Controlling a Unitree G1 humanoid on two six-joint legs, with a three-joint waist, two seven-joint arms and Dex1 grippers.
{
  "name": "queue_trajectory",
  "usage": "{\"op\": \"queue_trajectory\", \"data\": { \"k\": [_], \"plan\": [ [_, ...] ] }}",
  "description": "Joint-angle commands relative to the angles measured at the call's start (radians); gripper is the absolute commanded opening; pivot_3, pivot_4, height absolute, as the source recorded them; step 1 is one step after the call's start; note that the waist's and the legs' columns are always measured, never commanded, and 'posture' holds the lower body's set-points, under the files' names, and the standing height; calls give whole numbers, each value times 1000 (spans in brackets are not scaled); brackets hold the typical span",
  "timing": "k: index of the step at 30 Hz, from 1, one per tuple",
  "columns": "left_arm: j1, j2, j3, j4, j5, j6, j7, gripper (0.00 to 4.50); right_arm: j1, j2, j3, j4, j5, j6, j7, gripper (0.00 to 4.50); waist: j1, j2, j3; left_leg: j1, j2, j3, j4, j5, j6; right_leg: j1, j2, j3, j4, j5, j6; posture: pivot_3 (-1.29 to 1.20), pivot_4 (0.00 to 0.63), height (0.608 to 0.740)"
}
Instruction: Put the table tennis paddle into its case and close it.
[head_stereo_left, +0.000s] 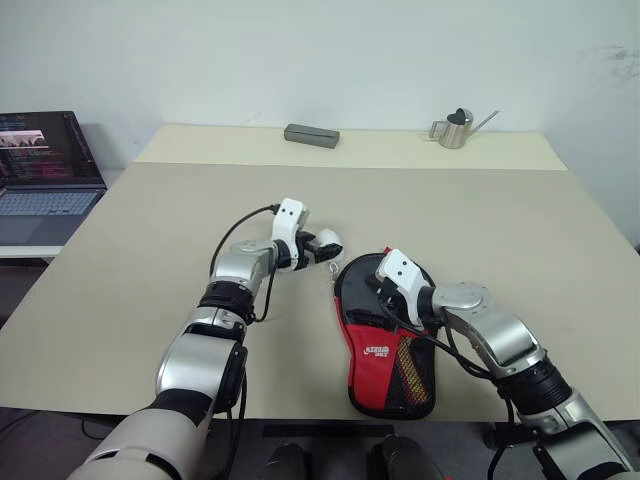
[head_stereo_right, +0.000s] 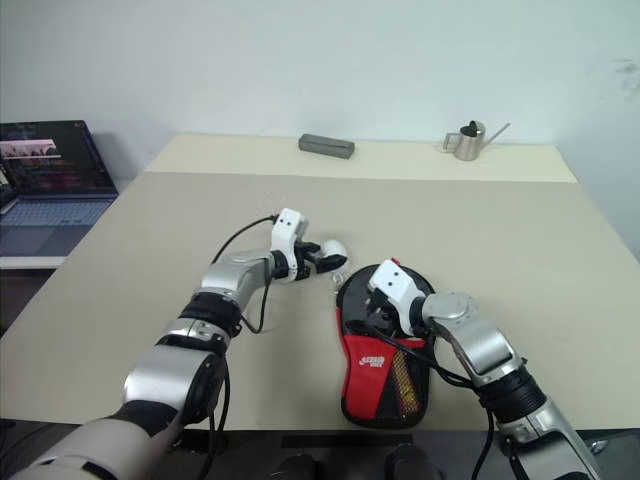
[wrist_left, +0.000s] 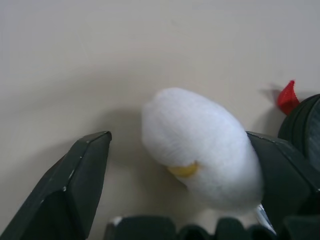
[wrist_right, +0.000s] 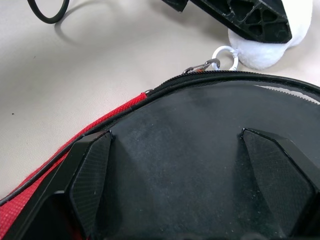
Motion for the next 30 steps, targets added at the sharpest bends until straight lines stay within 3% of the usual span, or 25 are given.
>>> {"op": "queue_trajectory", "data": {
  "k": [1,8,11,15,21,30],
  "plan": [
    [-17,-7,-6,2,17,3,-17,3225,25,5,12,11,-21,20,-11,4500,0,0,0,0,0,0,0,0,0,0,0,0,0,0,0,0,150,740],
    [2,4,-17,-32,27,22,-44,817,42,-4,-77,101,-5,18,-22,4500,2,0,-1,4,0,0,0,0,0,3,0,0,0,0,0,0,150,740],
    [11,7,-15,-50,28,34,-52,200,55,-20,-87,167,-16,-15,-12,4500,2,-1,-2,4,-1,0,0,0,0,4,0,0,0,0,0,0,150,740],
    [24,12,-14,-81,26,54,-63,147,74,-20,-68,275,-59,-100,-21,4500,2,-2,-5,8,-1,1,-2,0,0,6,0,1,0,0,0,0,150,740],
    [45,25,-16,-132,25,86,-77,146,110,-14,-40,262,-61,-132,-12,4500,1,-3,-7,23,0,1,-5,0,0,22,0,1,-4,0,1,0,150,740],
    [34,10,-25,-178,21,100,-97,146,129,16,-11,272,-61,-136,5,4500,1,-5,-9,24,0,1,-6,0,0,23,0,1,-4,-1,1,0,150,740]
  ]
}}
